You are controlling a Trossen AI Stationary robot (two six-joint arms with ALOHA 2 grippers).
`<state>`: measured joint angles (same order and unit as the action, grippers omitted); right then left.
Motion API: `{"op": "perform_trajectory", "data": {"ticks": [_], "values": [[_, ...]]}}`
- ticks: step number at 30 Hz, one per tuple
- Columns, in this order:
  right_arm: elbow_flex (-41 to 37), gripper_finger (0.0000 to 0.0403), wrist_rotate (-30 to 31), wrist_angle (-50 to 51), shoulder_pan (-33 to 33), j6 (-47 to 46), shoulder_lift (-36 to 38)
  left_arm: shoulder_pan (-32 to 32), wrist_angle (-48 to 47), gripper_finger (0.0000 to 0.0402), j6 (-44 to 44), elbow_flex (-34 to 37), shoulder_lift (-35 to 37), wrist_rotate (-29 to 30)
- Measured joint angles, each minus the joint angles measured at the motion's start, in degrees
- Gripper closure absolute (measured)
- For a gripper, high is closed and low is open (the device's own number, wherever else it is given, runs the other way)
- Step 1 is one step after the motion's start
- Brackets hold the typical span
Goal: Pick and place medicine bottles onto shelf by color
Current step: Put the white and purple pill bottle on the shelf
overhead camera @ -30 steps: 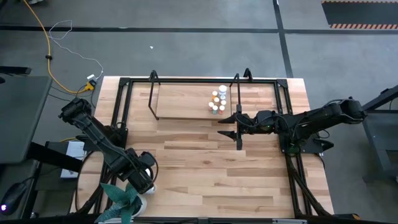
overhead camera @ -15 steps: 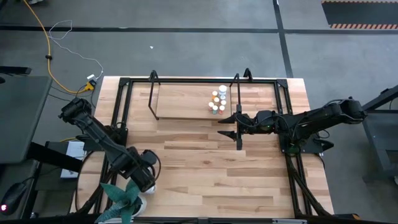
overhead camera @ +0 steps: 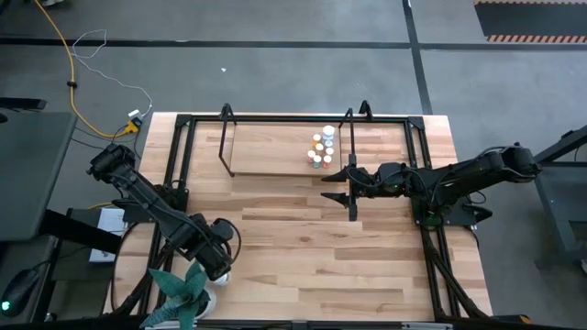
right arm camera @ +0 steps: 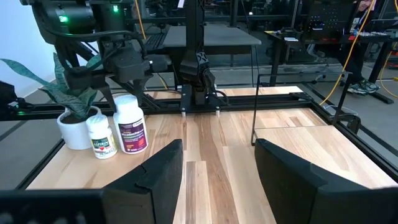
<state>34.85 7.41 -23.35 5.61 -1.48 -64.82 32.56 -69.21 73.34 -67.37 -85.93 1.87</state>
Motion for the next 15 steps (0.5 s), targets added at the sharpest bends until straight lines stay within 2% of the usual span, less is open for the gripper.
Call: {"op": "perform_trajectory", "data": {"ticks": [15], "values": [[0.00,0.0210,0.00,0.40,0.00,0.28,0.00,-4.14,-0.46,0.0172,-6.16,-3.22,0.85,1.87]]}}
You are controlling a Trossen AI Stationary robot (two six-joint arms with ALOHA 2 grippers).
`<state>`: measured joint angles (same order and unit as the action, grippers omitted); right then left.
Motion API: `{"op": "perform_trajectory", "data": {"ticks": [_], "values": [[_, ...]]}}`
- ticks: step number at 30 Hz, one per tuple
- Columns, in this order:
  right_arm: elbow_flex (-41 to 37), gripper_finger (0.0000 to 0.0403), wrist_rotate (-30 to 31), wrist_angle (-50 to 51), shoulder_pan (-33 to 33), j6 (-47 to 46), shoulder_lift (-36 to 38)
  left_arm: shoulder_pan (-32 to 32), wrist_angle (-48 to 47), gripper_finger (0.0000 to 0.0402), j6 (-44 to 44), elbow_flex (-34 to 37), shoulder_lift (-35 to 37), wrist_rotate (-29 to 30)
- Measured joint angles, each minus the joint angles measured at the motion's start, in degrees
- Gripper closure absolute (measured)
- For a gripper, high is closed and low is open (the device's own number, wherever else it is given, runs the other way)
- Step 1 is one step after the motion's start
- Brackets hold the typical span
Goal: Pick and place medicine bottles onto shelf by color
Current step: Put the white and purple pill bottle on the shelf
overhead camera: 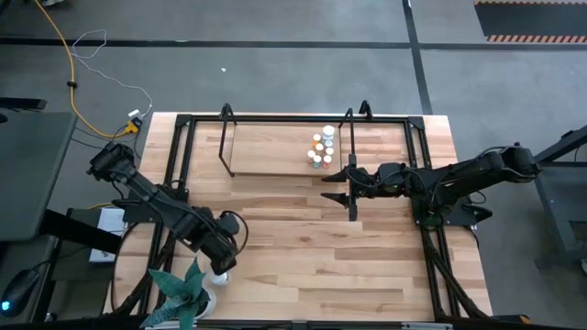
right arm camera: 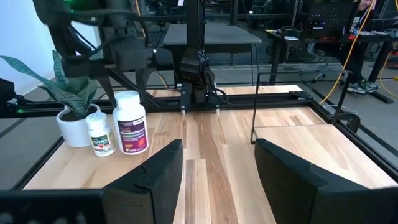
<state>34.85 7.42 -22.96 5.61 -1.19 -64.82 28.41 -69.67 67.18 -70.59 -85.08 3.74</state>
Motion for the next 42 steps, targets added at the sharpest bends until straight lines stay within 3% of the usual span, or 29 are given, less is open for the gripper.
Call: {"op": "perform_trajectory", "data": {"ticks": [9,25,33,42], "values": [[0.00,0.0210,0.00,-0.04,0.00,0.13,0.00,-6.26,0.02,0.0172,-9.60,-6.19,0.00,3.52],[0.00,0.0210,-0.01,-0.44,0.00,0.15,0.02,-34.31,0.02,0.0172,-36.88,-21.28,-1.06,5.98],[0.00,0.0210,0.00,-0.68,0.02,0.17,0.00,-46.88,-2.06,0.0172,-44.96,-30.63,-9.78,6.31],[0.00,0.0210,0.00,-0.70,0.00,0.18,0.02,-55.24,-14.46,0.0172,-51.51,-41.25,-21.12,9.91]]}}
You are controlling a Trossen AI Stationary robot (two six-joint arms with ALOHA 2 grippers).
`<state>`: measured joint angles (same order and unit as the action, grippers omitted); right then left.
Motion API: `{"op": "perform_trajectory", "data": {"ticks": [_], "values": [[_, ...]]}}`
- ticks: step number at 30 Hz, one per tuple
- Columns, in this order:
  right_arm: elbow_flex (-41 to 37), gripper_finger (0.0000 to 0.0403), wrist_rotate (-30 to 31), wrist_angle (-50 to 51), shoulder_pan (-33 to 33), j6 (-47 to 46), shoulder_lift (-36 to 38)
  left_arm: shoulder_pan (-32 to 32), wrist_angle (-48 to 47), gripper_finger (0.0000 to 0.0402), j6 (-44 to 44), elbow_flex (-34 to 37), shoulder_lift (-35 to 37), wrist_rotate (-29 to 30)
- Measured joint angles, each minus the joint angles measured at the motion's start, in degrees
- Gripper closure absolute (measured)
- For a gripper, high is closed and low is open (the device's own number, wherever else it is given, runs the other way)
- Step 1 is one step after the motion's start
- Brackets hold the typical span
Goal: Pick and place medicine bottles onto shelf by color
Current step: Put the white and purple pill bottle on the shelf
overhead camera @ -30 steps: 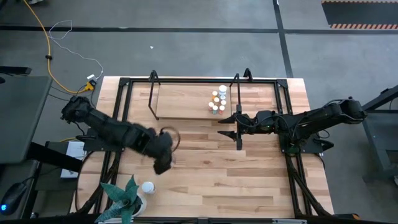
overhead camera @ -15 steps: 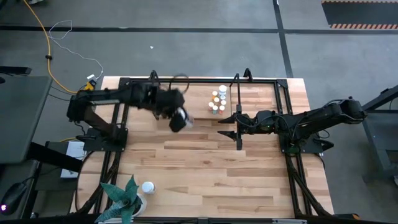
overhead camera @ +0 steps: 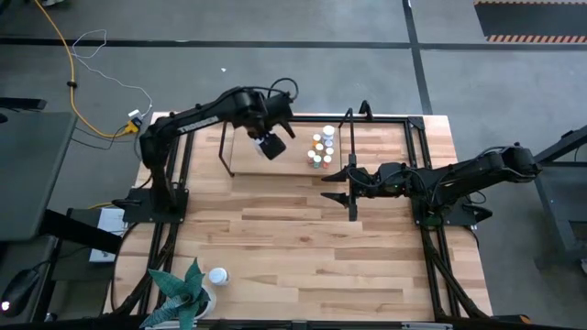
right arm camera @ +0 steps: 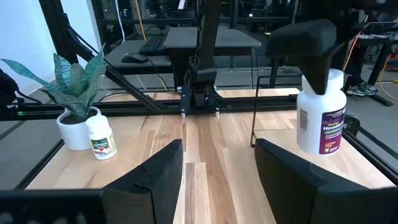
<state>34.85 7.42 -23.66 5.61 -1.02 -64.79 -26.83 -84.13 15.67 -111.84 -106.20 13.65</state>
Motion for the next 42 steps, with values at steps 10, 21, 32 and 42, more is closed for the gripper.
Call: {"op": "perform_trajectory", "data": {"ticks": [10,21,32,42], "values": [[0.00,0.0210,0.00,0.28,0.00,0.00,0.00,-7.84,-0.41,0.0172,-9.00,-0.24,-0.21,-6.15],[0.00,0.0210,0.00,1.12,0.00,0.10,-0.01,-12.86,3.86,0.0172,-12.77,6.81,-0.21,-7.85],[0.00,0.0210,0.00,1.16,0.00,1.07,0.00,-15.21,4.01,0.0172,-9.90,7.17,-0.21,-8.73],[0.00,0.0210,0.00,1.18,0.00,1.07,-0.02,-15.62,4.05,0.0164,-6.19,7.17,-0.37,-9.09]]}}
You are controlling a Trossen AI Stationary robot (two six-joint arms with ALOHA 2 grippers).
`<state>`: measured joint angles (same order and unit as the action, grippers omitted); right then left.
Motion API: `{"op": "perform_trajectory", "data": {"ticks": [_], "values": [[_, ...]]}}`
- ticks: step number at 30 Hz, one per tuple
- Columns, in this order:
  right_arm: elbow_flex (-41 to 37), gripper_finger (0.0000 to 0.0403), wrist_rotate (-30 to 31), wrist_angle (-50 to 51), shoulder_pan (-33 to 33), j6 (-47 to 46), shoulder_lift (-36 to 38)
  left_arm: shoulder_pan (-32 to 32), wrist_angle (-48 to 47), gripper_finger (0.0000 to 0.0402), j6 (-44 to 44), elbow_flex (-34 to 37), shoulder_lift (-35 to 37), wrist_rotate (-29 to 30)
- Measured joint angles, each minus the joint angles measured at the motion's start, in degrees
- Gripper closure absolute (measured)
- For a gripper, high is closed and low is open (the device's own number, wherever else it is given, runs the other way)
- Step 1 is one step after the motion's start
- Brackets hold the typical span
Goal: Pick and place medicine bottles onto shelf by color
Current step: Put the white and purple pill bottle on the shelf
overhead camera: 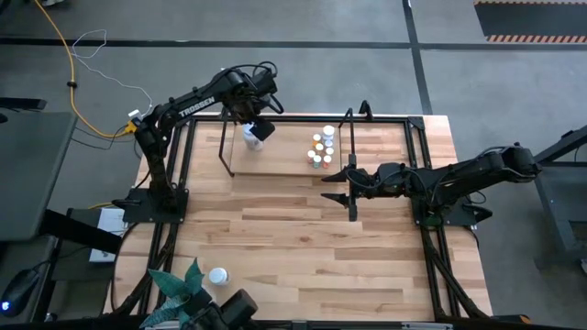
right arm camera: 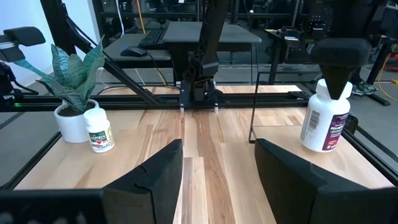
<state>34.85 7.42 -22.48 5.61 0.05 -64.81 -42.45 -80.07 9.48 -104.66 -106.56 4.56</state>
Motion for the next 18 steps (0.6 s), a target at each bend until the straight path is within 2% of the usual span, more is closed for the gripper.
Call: {"op": "perform_trajectory", "data": {"ticks": [8,18], "values": [[0.00,0.0210,0.00,0.00,0.00,-0.02,0.00,-0.35,1.70,0.0164,2.02,1.95,-0.11,-1.74],[0.00,0.0210,0.00,-0.02,0.00,-0.02,0.00,-1.03,2.33,0.0163,0.69,4.55,0.22,-0.58]]}}
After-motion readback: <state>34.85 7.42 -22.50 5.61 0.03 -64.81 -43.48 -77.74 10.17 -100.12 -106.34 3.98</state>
